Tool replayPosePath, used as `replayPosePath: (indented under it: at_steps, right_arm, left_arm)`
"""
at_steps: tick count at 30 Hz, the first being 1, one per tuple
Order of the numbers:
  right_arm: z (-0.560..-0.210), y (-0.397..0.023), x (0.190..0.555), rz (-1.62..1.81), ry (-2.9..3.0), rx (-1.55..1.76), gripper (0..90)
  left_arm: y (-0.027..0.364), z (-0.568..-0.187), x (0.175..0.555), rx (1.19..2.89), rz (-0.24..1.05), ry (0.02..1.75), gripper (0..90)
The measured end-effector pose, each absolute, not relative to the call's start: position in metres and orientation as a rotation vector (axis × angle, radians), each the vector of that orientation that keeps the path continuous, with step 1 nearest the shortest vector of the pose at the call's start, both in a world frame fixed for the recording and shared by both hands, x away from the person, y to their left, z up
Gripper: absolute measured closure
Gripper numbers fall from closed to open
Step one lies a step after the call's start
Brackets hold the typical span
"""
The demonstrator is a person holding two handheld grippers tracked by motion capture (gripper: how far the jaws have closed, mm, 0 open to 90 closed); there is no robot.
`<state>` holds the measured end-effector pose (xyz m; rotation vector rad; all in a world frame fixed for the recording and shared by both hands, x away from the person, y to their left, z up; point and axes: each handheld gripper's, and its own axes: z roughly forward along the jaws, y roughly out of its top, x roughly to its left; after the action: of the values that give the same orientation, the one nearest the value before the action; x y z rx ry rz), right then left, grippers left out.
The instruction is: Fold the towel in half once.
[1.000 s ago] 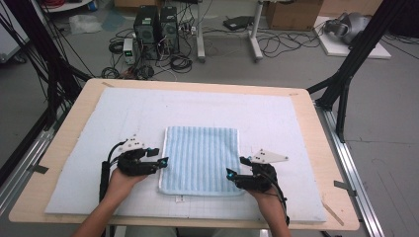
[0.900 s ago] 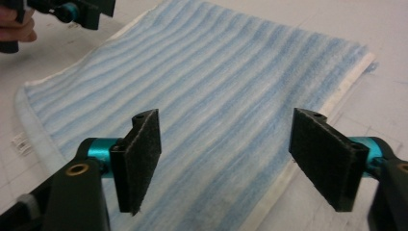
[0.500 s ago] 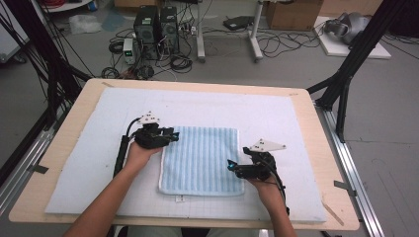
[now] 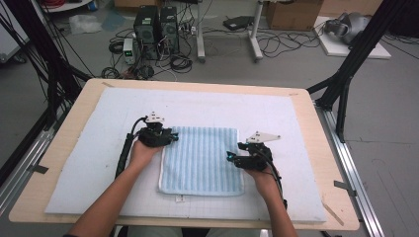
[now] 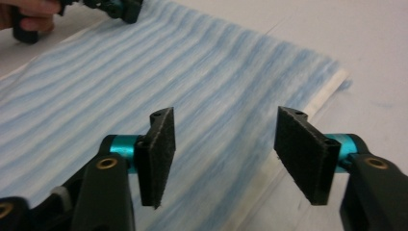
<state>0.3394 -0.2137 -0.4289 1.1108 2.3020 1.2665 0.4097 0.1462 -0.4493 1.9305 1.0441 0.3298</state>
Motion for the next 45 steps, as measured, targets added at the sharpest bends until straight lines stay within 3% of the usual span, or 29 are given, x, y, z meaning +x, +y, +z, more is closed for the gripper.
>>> replayPosePath:
  at_steps: [4, 12, 18, 23, 26, 29, 34, 45]
  right_arm:
    - [-0.428, -0.206, 0.364, 1.208, 2.302, 1.095, 61.9]
    - [-0.443, -0.202, 0.403, 1.007, 2.287, 1.214, 65.3]
    - [-0.433, -0.211, 0.391, 1.034, 2.279, 1.182, 59.9]
    - [-0.422, -0.217, 0.365, 1.139, 2.271, 1.088, 34.8]
    - [-0.419, -0.221, 0.351, 1.174, 2.259, 1.064, 22.6]
    - [-0.416, -0.225, 0.337, 1.227, 2.211, 1.052, 11.4]
    - [-0.414, -0.235, 0.319, 1.299, 2.178, 1.006, 11.4]
    - [-0.414, -0.241, 0.315, 1.301, 2.152, 1.007, 11.4]
  left_arm:
    - [0.152, -0.444, 0.406, 1.872, 0.313, 1.021, 46.6]
    - [0.173, -0.436, 0.399, 1.824, 0.3, 1.01, 43.7]
    - [0.183, -0.43, 0.39, 1.754, 0.317, 0.95, 42.7]
    - [0.19, -0.43, 0.379, 1.711, 0.305, 0.906, 31.8]
    - [0.191, -0.427, 0.376, 1.684, 0.301, 0.904, 17.6]
    - [0.191, -0.424, 0.372, 1.676, 0.301, 0.871, 17.0]
    - [0.188, -0.42, 0.363, 1.673, 0.312, 0.833, 17.6]
    - [0.188, -0.422, 0.359, 1.697, 0.329, 0.822, 17.9]
